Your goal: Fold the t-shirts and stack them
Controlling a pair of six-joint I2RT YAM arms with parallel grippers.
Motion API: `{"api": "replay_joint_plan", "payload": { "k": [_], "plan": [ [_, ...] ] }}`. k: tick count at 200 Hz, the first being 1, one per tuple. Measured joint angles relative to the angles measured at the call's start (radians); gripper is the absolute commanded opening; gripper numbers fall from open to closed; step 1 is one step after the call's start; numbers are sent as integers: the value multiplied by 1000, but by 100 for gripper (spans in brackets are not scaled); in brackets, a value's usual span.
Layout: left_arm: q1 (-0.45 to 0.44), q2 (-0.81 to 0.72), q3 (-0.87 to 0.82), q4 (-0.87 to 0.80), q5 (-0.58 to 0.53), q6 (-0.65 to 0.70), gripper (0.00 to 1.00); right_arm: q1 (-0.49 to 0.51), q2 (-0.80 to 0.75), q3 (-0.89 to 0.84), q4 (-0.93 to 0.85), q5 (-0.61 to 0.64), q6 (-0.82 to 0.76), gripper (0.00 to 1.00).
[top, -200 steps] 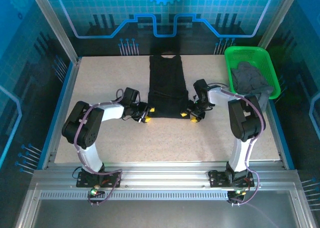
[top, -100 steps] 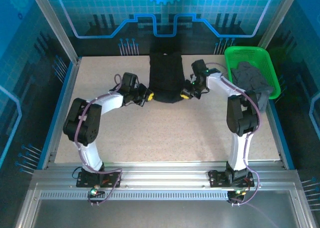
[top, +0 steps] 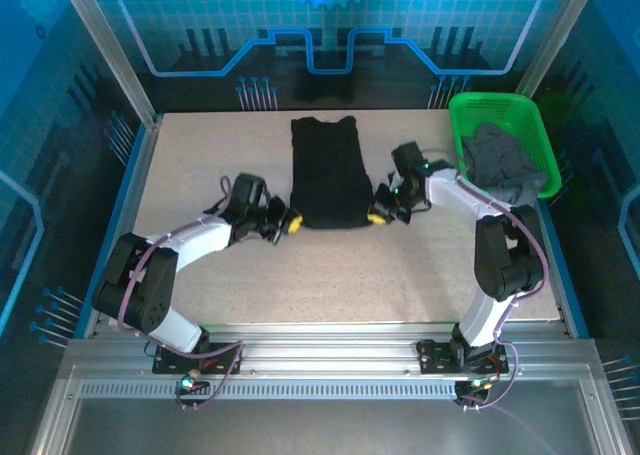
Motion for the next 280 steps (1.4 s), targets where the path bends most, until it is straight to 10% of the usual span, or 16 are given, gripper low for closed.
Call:
{"api": "replay_joint_plan", "payload": {
  "k": [65, 149, 216, 250, 280],
  "plan": [
    [-143, -239, -269, -98, 34, -24, 0, 138, -236, -314, -31, -6, 11, 0],
    [-143, -639, -88, -351, -54, -57, 0, 189, -415, -25, -239, 52, 80, 0],
    [82, -26, 423, -298, -95, -45, 4, 43, 166, 622, -293, 44, 101, 0],
    [150, 377, 730, -291, -70, 3, 43, -24, 586, 1023, -330, 45, 100, 51],
    [183, 508, 811, -348, -76, 47, 54, -62, 784, 1226, -375, 65, 65, 59]
  ]
}}
